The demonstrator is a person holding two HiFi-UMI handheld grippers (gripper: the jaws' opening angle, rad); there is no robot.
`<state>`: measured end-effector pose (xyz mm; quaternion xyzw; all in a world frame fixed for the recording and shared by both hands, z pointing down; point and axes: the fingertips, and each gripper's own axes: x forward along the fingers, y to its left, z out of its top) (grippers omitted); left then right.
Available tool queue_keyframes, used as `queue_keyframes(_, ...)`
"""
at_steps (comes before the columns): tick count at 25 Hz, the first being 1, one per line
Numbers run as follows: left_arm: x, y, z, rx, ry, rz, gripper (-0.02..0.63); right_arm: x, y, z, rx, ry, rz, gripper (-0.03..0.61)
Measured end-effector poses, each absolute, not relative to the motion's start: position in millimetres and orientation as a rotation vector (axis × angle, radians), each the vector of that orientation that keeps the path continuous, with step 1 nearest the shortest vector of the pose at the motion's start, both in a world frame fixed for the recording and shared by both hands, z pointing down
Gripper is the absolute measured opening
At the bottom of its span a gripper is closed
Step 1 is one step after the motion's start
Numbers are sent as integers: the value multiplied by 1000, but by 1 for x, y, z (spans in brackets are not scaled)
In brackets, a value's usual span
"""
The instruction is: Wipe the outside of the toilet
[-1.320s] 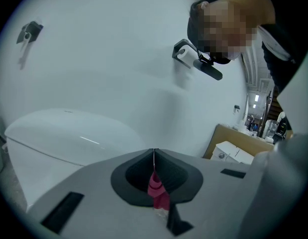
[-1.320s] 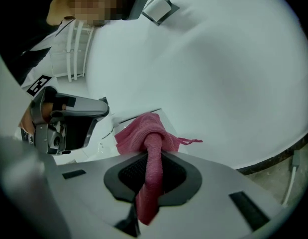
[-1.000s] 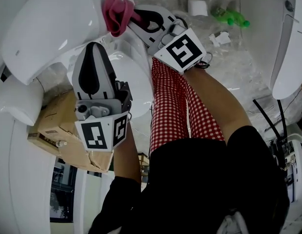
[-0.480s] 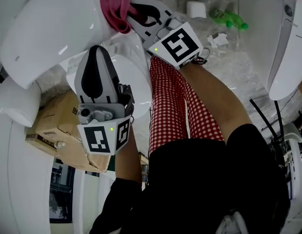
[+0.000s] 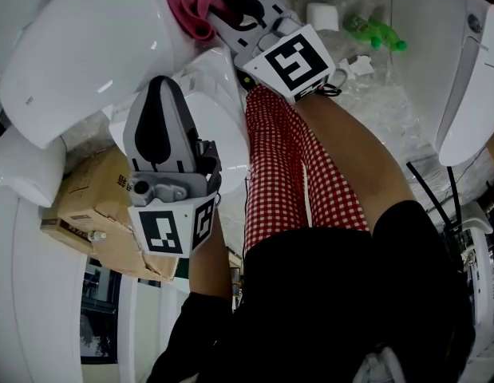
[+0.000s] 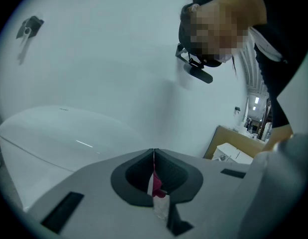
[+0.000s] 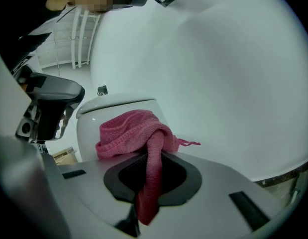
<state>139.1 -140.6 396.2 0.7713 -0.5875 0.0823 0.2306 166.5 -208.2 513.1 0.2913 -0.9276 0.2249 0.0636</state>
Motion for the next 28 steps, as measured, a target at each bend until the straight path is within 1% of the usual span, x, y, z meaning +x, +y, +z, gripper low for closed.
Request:
queue_keyframes(18, 139, -153, 390, 2160, -1596, 216, 11, 162, -258, 525, 887, -2779, 584, 55)
queue_keyframes(28, 139, -157, 386, 2181, -1599, 181, 11, 161, -277, 532, 885, -2767, 601, 55)
